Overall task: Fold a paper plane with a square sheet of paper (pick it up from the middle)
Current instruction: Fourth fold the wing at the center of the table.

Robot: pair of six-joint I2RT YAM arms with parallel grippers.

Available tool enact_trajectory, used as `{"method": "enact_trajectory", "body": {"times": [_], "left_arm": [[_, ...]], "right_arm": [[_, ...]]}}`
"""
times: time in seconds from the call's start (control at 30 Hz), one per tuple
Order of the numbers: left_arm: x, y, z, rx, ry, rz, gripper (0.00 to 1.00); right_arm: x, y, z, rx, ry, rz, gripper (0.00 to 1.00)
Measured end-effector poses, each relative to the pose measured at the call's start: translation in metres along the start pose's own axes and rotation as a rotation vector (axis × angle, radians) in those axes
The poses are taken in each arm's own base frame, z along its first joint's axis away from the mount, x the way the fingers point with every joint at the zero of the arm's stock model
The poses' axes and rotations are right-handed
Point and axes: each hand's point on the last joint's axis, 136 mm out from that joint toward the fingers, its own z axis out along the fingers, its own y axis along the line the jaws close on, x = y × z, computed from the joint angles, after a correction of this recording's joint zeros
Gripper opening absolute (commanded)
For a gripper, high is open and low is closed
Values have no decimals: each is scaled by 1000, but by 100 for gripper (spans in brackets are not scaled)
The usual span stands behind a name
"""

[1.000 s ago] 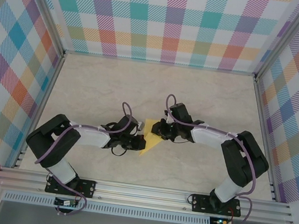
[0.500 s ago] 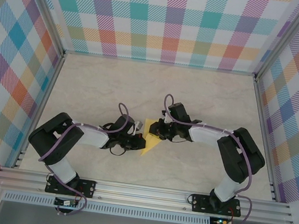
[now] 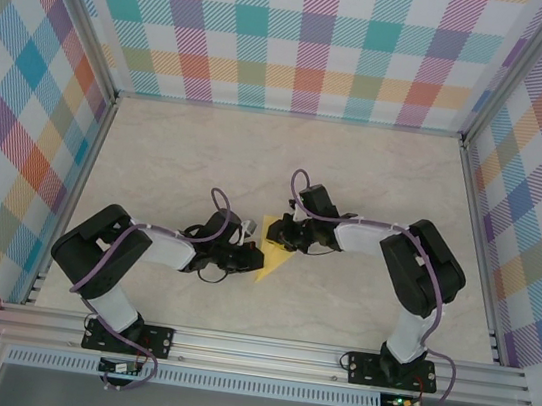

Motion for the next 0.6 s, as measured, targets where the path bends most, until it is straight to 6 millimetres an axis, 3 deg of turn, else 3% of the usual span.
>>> {"method": "enact_trajectory", "body": {"times": [0.3,0.6], "left_arm": [[-2,2,-4,-24,-20,-3,12],[-2,7,-6,-40,-35,-20,4]], "right_arm": [[-1,0,0,-2,-2,-1,19],[0,-4,6,7,11,8,19]]}}
